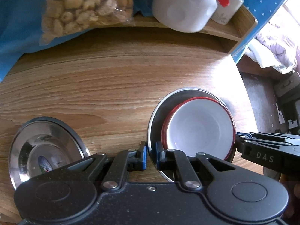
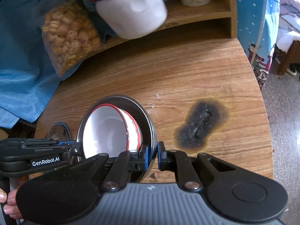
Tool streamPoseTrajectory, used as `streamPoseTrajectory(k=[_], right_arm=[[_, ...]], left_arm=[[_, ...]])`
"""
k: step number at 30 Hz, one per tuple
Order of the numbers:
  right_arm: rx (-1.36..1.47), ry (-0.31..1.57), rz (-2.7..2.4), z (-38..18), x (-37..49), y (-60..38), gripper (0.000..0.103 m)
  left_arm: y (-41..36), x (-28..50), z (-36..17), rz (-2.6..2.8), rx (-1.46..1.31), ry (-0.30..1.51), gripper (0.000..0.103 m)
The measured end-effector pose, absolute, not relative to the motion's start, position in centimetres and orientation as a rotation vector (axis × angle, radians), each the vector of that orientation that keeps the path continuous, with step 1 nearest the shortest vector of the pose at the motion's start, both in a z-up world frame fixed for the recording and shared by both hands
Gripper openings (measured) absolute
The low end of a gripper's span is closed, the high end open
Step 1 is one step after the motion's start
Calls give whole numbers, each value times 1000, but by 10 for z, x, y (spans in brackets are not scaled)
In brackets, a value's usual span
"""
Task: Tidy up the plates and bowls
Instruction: 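Lift the nested bowl stack with both grippers and carry it over the plates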
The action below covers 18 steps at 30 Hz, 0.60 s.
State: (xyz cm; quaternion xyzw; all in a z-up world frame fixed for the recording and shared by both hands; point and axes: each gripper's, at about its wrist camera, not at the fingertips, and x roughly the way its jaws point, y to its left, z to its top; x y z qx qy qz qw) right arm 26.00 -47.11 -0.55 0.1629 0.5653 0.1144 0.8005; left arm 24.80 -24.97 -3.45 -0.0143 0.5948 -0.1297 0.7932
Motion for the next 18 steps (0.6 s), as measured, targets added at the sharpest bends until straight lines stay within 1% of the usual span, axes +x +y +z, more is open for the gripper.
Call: streamPoseTrajectory(k=[18], right_arm=[[291,1197,336,9,277,-422,11]], left_arm=[[-192,244,-14,-190,-147,1228,8]])
